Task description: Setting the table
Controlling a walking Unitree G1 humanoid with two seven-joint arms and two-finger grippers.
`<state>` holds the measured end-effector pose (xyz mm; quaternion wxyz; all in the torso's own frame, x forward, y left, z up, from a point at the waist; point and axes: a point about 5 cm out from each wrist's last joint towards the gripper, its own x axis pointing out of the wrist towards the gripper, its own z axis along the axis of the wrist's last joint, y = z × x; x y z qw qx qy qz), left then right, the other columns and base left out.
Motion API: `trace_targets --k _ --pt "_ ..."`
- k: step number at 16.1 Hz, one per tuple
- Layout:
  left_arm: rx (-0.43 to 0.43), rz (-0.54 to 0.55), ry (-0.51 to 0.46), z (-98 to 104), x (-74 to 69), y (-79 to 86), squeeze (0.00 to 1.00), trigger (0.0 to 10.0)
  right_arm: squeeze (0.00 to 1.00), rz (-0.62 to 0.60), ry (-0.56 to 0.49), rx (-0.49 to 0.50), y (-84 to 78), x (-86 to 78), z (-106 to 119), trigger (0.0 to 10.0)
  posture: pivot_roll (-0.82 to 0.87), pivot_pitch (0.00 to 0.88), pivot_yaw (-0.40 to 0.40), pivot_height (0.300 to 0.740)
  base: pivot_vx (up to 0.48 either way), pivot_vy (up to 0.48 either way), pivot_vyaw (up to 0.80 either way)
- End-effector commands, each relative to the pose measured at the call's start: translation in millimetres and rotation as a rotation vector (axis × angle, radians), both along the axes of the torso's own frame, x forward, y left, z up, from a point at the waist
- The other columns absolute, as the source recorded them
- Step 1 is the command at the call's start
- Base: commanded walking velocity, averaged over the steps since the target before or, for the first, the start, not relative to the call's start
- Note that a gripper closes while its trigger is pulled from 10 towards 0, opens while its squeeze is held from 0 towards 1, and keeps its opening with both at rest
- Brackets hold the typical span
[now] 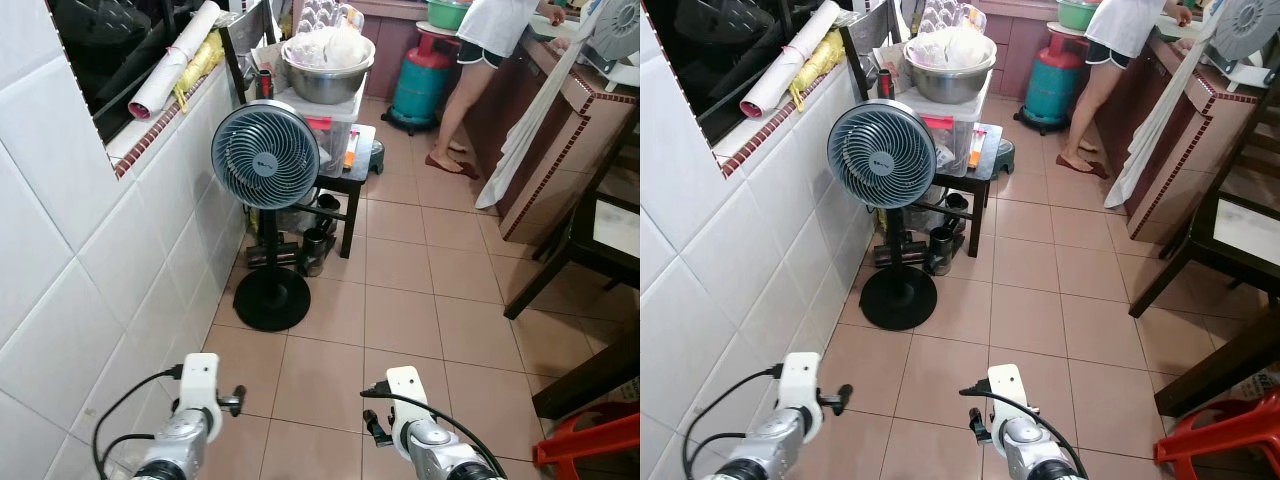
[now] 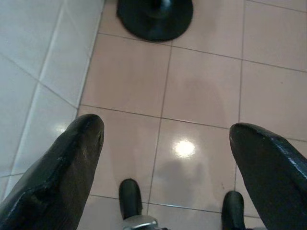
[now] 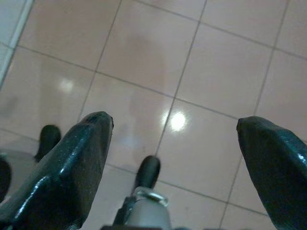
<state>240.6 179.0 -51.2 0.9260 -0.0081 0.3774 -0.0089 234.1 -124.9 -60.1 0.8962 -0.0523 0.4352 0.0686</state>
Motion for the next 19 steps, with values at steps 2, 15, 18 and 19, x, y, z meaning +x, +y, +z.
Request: trace_targets --k 2,15,18,19 --pt "0.006 -0.050 0.001 1 1.2 -1.8 0.00 10.0 0.00 -0.012 -0.025 -0.025 -4.6 0.2 0 10.0 0.12 0.000 -0.027 0.740 0.000 0.000 0.00" --pt "0.075 -0.354 -0.150 16 17.2 -35.3 0.00 10.0 0.00 -0.110 -0.248 0.065 -33.8 10.9 15 10.0 -0.04 0.000 0.053 0.740 0.000 0.000 0.00" --pt "0.035 -0.279 -0.377 41 34.6 -26.8 0.00 10.0 0.00 -0.083 -0.436 0.138 -38.4 35.4 42 10.0 -0.01 0.000 -0.001 0.740 0.000 0.000 0.00" --pt "0.046 -0.253 -0.412 45 35.8 -21.9 0.00 10.0 0.00 -0.078 -0.481 0.162 -40.5 37.6 47 10.0 0.01 0.000 -0.019 0.740 0.000 0.000 0.00"
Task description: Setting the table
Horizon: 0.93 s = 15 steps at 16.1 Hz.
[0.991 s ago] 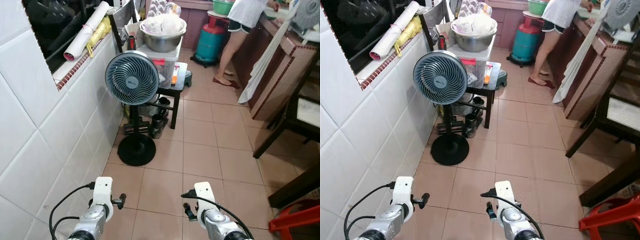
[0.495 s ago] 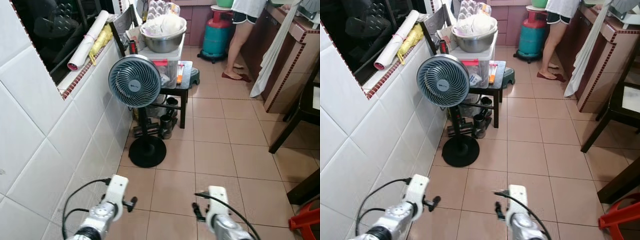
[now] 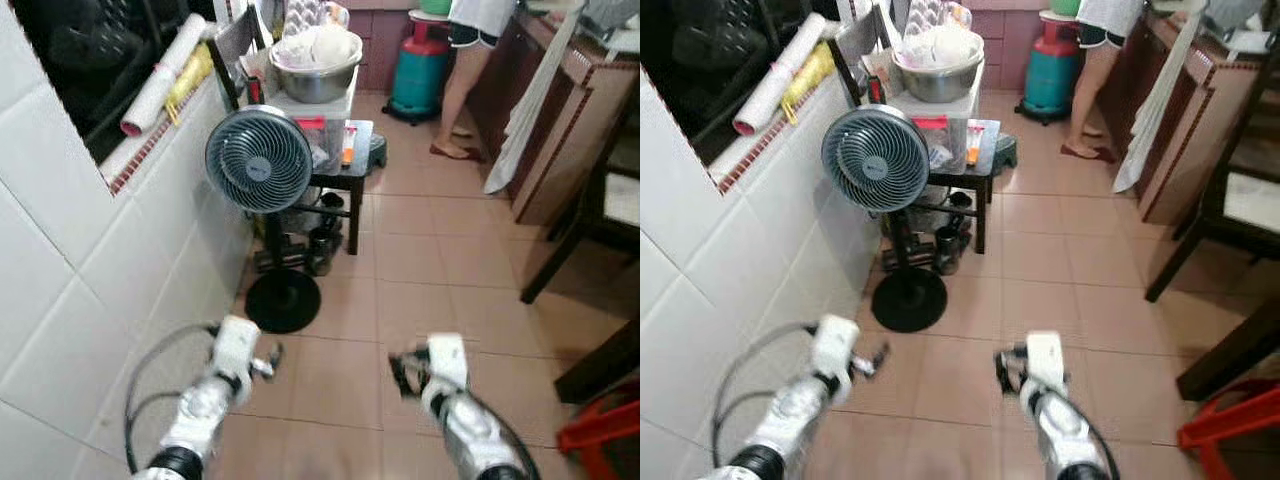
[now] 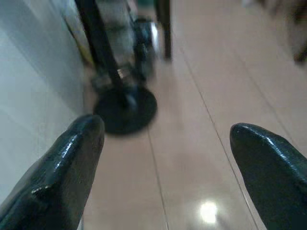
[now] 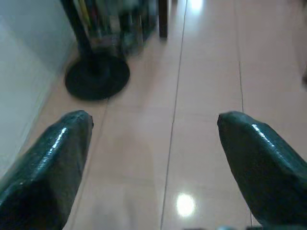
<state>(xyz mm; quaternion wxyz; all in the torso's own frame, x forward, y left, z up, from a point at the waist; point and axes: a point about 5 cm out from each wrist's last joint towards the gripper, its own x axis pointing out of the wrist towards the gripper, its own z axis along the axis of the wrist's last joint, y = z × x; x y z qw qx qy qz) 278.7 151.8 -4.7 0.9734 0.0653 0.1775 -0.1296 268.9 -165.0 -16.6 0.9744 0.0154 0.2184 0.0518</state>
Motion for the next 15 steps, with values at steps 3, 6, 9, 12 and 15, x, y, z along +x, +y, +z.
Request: trace_targets --k 3,6,9,12,15 --pt "-0.035 0.076 -0.150 20 -7.7 26.6 0.00 10.0 0.00 0.014 -0.138 -0.033 -20.8 1.5 21 10.0 0.02 0.000 -0.033 0.740 0.000 0.000 0.00" --pt "-0.054 0.050 -0.182 29 -34.3 30.7 0.00 10.0 0.00 -0.009 -0.226 0.020 -31.7 -11.5 37 10.0 0.03 0.000 -0.040 0.740 0.000 0.000 0.00" --pt "-0.111 0.192 -0.179 35 -64.7 54.5 0.00 10.0 0.00 -0.005 -0.245 0.032 -33.6 -43.2 50 10.0 0.05 0.000 -0.046 0.740 0.000 0.000 0.00" --pt "-0.094 0.171 -0.113 34 -77.4 54.9 0.00 10.0 0.00 -0.007 -0.230 0.081 -27.2 -62.3 51 10.0 0.04 0.000 -0.043 0.740 0.000 0.000 0.00" --pt "-0.114 0.138 -0.099 42 -78.5 50.1 0.00 10.0 0.00 0.012 -0.210 0.091 -18.0 -68.1 60 10.0 0.04 0.000 -0.034 0.740 0.000 0.000 0.00"
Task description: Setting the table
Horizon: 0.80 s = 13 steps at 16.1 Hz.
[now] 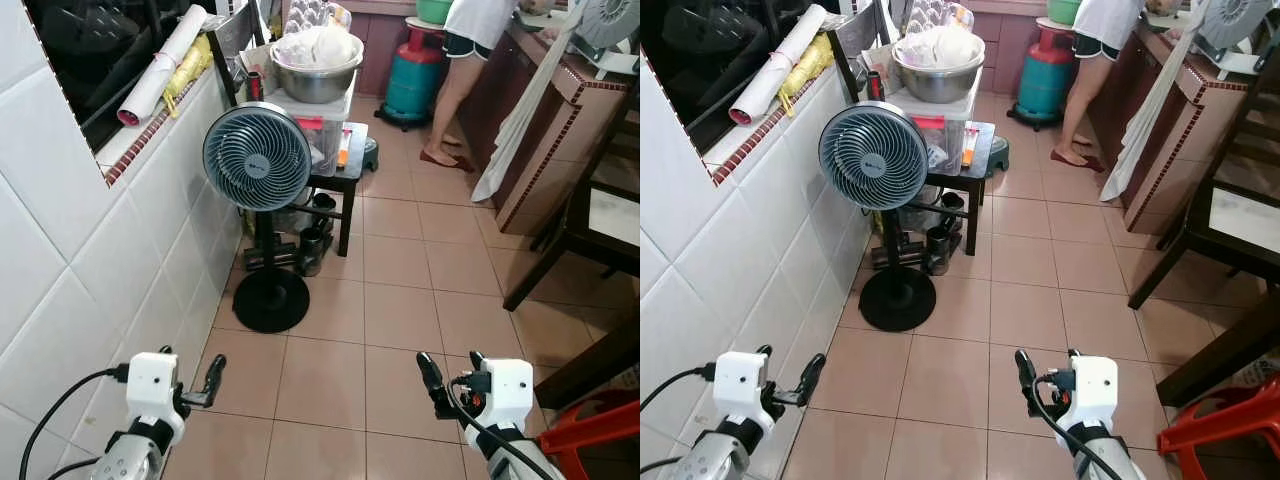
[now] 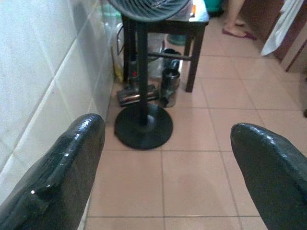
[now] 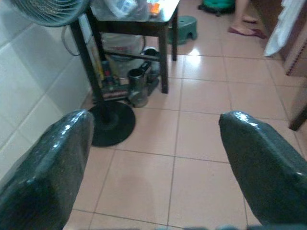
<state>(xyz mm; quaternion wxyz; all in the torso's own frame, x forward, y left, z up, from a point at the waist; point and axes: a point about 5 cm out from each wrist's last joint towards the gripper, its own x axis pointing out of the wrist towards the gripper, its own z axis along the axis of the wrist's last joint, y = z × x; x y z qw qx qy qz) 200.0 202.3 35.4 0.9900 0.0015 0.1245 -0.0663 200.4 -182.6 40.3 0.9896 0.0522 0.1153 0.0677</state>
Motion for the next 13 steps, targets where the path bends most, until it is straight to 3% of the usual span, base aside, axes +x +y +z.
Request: trace_targets --k 1,5,7,9,13 --pt "-0.023 -0.009 -0.021 6 3.2 -1.8 0.00 10.0 0.00 0.001 0.005 0.009 0.4 0.4 4 10.0 0.04 0.000 -0.033 0.740 0.000 0.000 -0.79" --pt "-0.072 -0.009 -0.067 17 11.0 -4.1 0.00 10.0 0.00 -0.008 0.034 0.007 0.2 0.4 4 10.0 0.04 0.000 -0.034 0.740 0.000 0.000 -0.80" --pt "-0.051 -0.036 -0.091 19 14.2 -5.2 0.00 10.0 0.00 -0.007 0.034 0.007 1.7 2.9 7 10.0 0.04 0.000 -0.037 0.740 0.000 0.000 -0.80" --pt "-0.112 -0.041 -0.068 17 17.4 -7.2 0.00 10.0 0.00 0.003 0.038 0.008 3.9 5.5 8 10.0 0.03 0.000 -0.040 0.740 0.000 0.000 -0.80" --pt "-0.141 -0.070 -0.069 18 20.5 -13.3 0.00 10.0 0.00 0.012 0.032 0.033 8.6 9.4 10 10.0 0.03 0.000 -0.030 0.740 0.000 0.000 -0.80"
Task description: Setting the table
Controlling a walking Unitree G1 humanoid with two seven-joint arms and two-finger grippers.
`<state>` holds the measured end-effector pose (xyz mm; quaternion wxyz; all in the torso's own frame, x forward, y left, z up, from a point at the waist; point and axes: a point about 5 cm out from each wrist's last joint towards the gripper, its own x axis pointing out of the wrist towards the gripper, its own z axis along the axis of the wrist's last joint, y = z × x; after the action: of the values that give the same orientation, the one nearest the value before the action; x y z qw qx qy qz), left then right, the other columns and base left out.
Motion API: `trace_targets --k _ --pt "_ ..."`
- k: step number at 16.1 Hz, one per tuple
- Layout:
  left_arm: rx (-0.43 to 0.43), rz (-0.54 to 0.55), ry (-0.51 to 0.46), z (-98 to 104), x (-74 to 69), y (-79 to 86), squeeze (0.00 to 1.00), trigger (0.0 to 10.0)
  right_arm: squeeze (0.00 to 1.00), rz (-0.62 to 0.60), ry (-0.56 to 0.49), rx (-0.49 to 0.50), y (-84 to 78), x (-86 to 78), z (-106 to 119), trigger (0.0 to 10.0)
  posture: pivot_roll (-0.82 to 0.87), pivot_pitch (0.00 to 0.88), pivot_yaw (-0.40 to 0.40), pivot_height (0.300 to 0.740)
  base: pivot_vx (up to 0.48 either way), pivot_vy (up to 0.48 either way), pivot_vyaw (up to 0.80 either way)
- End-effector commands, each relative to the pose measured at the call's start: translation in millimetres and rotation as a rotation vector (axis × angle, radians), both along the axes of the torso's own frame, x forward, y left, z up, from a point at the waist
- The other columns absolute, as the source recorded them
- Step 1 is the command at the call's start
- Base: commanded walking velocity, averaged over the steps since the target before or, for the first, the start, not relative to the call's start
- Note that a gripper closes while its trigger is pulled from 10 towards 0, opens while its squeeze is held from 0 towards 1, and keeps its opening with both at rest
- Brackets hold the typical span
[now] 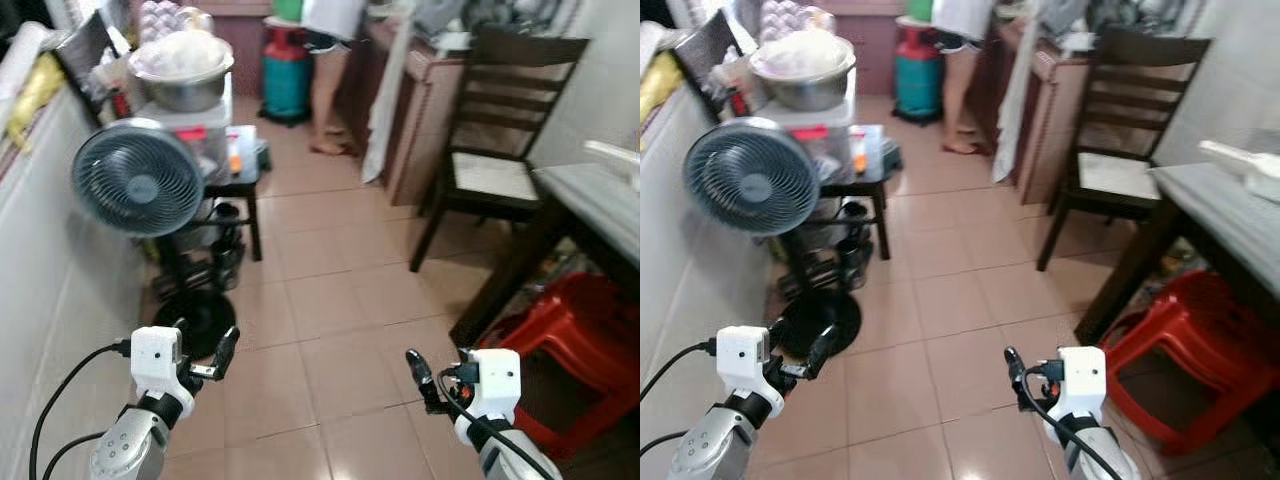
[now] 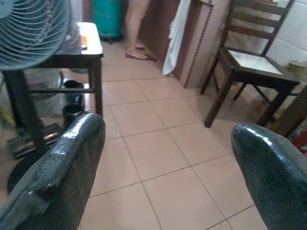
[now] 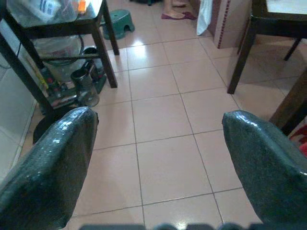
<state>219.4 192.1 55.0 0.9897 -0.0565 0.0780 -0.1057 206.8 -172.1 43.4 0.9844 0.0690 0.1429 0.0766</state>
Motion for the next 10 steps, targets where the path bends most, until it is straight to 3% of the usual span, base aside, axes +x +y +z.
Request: trace_targets --k 1,10 --pt "-0.010 -0.017 0.015 -1.5 1.2 -5.3 0.00 10.0 0.00 -0.007 -0.024 0.000 -2.1 3.1 7.0 10.0 0.03 0.000 -0.030 0.740 0.000 0.000 -0.80" --pt "-0.025 -0.054 0.019 -2.8 2.5 -6.5 0.00 10.0 0.00 -0.006 -0.019 -0.002 0.2 2.5 6.0 10.0 0.03 0.000 -0.023 0.740 0.027 0.000 -0.80"
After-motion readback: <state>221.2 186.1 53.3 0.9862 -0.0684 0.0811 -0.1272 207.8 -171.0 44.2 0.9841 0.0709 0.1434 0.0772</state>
